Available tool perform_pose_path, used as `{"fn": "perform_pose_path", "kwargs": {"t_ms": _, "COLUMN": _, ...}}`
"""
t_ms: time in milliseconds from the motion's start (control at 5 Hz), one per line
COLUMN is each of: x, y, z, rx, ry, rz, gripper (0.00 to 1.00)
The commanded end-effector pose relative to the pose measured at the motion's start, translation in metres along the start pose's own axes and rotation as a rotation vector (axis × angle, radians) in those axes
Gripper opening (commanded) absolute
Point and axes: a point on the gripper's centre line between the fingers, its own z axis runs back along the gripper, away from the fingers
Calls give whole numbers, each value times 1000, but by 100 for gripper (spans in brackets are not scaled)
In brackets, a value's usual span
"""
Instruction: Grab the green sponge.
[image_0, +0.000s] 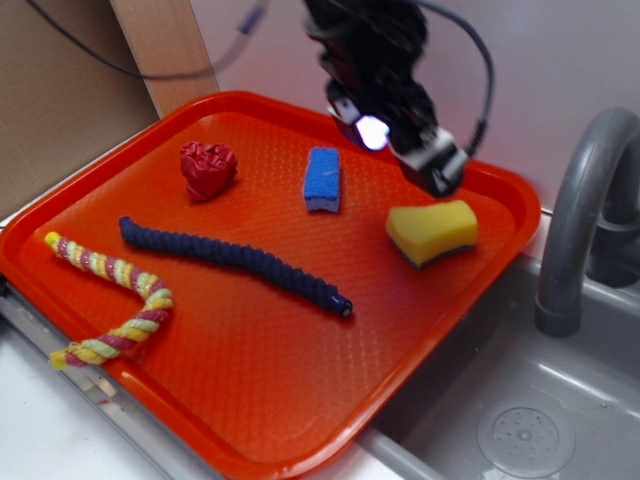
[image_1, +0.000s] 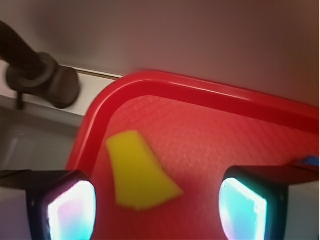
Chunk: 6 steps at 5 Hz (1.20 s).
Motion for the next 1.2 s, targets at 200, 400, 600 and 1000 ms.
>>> {"fn": "perform_pose_path", "kwargs": {"t_ms": 200, "x": 8, "y": -34, "z": -19, "rx": -13, "ry": 47, "rz": -128, "gripper": 100}}
{"fn": "perform_pose_path", "kwargs": {"t_ms": 400, "x": 6, "y": -31, "z": -22, "rx": 41, "ry": 88, "rz": -112, "gripper": 18}}
{"fn": "perform_pose_path", "kwargs": {"t_ms": 600, "x": 6, "y": -30, "z": -22, "rx": 59, "ry": 97, "rz": -121, "gripper": 0}}
{"fn": "perform_pose_path", "kwargs": {"t_ms": 1000, "x": 2, "y": -23, "z": -22, "rx": 81, "ry": 130, "rz": -85, "gripper": 0}}
